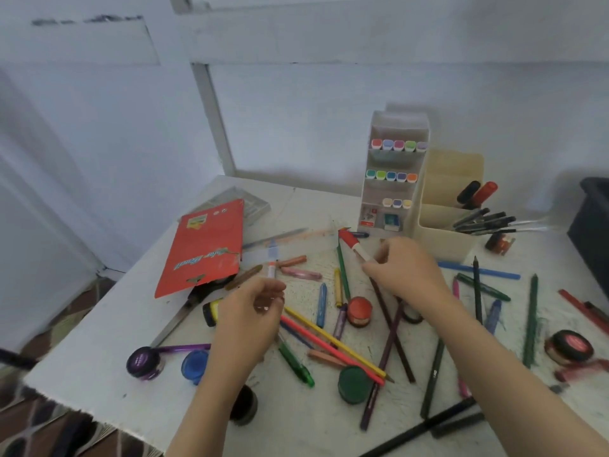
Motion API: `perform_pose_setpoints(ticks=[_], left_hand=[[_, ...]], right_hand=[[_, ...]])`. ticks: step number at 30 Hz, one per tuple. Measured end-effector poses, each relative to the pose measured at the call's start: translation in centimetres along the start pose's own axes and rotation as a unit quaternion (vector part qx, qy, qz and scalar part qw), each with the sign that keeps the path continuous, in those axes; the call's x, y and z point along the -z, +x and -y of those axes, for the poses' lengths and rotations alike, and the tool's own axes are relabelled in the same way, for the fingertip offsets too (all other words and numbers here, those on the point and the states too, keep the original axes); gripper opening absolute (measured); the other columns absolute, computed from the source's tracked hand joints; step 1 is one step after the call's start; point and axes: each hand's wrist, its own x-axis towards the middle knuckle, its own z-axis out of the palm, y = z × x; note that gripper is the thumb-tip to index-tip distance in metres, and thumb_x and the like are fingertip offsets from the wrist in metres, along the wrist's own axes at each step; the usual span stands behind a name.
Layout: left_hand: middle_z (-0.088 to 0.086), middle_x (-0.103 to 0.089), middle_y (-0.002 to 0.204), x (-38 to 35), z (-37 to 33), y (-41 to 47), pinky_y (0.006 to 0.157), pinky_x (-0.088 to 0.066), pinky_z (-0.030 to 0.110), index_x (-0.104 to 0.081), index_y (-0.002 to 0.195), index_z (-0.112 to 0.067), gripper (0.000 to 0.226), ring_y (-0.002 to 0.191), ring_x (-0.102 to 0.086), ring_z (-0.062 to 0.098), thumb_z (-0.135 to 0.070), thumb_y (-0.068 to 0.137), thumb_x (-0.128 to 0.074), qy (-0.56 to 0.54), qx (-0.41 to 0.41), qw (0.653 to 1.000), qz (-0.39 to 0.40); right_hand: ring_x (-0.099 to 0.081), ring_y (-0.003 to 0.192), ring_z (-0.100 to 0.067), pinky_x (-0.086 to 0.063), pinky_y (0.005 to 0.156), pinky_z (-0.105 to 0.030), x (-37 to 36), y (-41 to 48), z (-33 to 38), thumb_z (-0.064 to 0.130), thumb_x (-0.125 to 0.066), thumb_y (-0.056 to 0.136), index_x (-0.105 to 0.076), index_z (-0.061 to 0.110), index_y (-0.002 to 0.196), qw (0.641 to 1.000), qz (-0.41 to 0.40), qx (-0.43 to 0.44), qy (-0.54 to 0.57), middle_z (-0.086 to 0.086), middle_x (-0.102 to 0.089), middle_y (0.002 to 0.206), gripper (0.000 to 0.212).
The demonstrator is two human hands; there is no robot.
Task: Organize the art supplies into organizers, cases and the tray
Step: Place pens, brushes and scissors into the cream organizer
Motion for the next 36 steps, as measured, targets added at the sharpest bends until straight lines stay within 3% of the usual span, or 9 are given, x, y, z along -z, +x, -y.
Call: perform_pose_setpoints(ticks=[3, 7, 9, 15, 19, 22, 25, 29, 36], left_hand=[[-0.026, -0.062, 0.091, 1.7, 1.2, -0.9, 0.073, -0.036, -0.002, -0.067, 0.094, -0.028, 0.025, 0.085, -0.055, -0.014, -0.006, 0.084, -0.065, 0.044, -0.004, 0.998, -0.055], [-0.029, -0.058, 0.09, 3.1, 2.4, -2.0, 0.072, -0.035, 0.003, -0.068, 0.092, -0.027, 0.027, 0.084, -0.051, -0.011, -0.002, 0.081, -0.068, 0.073, 0.008, 0.991, -0.108], [-0.029, -0.058, 0.09, 3.1, 2.4, -2.1, 0.072, -0.035, 0.001, -0.068, 0.09, -0.027, 0.028, 0.084, -0.051, -0.015, 0.0, 0.081, -0.068, 0.058, 0.005, 0.991, -0.117], [-0.029, -0.059, 0.096, 1.4, 1.0, -0.8, 0.08, -0.035, 0.012, -0.067, 0.093, -0.031, 0.026, 0.093, -0.049, -0.016, -0.006, 0.083, -0.066, 0.038, -0.026, 0.996, -0.078], [-0.032, -0.056, 0.094, 0.1, -0.8, 0.1, 0.077, -0.032, 0.001, -0.065, 0.091, -0.034, 0.028, 0.091, -0.046, -0.021, -0.008, 0.084, -0.066, 0.022, -0.048, 0.997, -0.062], [-0.031, -0.058, 0.092, -0.7, -1.9, 0.9, 0.076, -0.034, -0.002, -0.06, 0.087, -0.042, 0.035, 0.091, -0.047, -0.024, -0.007, 0.085, -0.065, 0.01, -0.074, 0.996, -0.05], [-0.031, -0.059, 0.094, -1.5, -2.5, 1.6, 0.077, -0.034, 0.004, -0.061, 0.09, -0.043, 0.034, 0.092, -0.049, -0.02, -0.01, 0.086, -0.064, 0.0, -0.078, 0.997, -0.03], [-0.028, -0.061, 0.096, -2.0, -2.4, 2.1, 0.082, -0.033, 0.007, -0.068, 0.098, -0.032, 0.025, 0.096, -0.05, -0.016, -0.011, 0.086, -0.064, 0.005, -0.087, 0.996, -0.021], [-0.035, -0.06, 0.087, -1.7, -2.4, 1.7, 0.082, -0.038, 0.011, -0.058, 0.084, -0.05, 0.044, 0.095, -0.048, -0.024, -0.007, 0.085, -0.065, -0.003, -0.088, 0.996, -0.03]], right_hand=[[-0.051, 0.073, -0.004, -0.038, 0.055, -0.02, 2.2, -1.0, -0.7, 0.027, -0.064, 0.085, -0.055, 0.022, 0.093, 0.994, 0.02, -0.008, 0.11, 0.005, -0.058, 0.087, 0.013], [-0.064, 0.068, -0.014, -0.049, 0.054, -0.019, 4.7, -2.5, -1.1, 0.014, -0.064, 0.085, -0.024, 0.033, 0.139, 0.972, -0.016, 0.017, 0.235, 0.001, -0.06, 0.091, 0.07], [-0.065, 0.055, -0.013, -0.049, 0.048, -0.016, 5.9, -3.0, -1.1, 0.007, -0.065, 0.084, -0.008, 0.042, 0.141, 0.965, -0.055, 0.058, 0.249, -0.001, -0.061, 0.089, 0.088], [-0.066, 0.06, -0.018, -0.058, 0.058, -0.028, 8.9, -1.2, -2.0, 0.007, -0.056, 0.091, -0.029, 0.03, 0.121, 0.94, -0.186, 0.14, 0.249, -0.009, -0.06, 0.089, 0.047], [-0.062, 0.067, 0.0, -0.052, 0.064, -0.013, 10.8, 0.5, -2.9, 0.007, -0.054, 0.093, -0.033, 0.011, 0.124, 0.918, -0.328, 0.156, 0.161, 0.009, -0.053, 0.079, 0.037], [-0.055, 0.062, 0.01, -0.041, 0.059, -0.001, 11.4, 1.9, -3.7, 0.006, -0.05, 0.095, -0.039, 0.003, 0.12, 0.916, -0.353, 0.149, 0.12, 0.016, -0.047, 0.07, 0.027], [-0.053, 0.066, -0.001, -0.038, 0.059, -0.008, 10.8, 3.3, -4.7, 0.01, -0.046, 0.098, -0.043, 0.008, 0.119, 0.941, -0.304, 0.133, 0.069, 0.017, -0.051, 0.075, 0.021], [-0.061, 0.087, -0.026, -0.04, 0.087, -0.036, 9.3, 4.9, -6.1, 0.018, -0.049, 0.097, -0.055, 0.014, 0.118, 0.953, -0.263, 0.132, -0.074, -0.006, -0.067, 0.098, 0.023], [-0.051, 0.108, -0.032, -0.023, 0.097, -0.046, 8.0, 5.6, -7.7, 0.027, -0.047, 0.096, -0.069, 0.017, 0.11, 0.931, -0.261, 0.065, -0.247, -0.009, -0.066, 0.113, 0.028]])
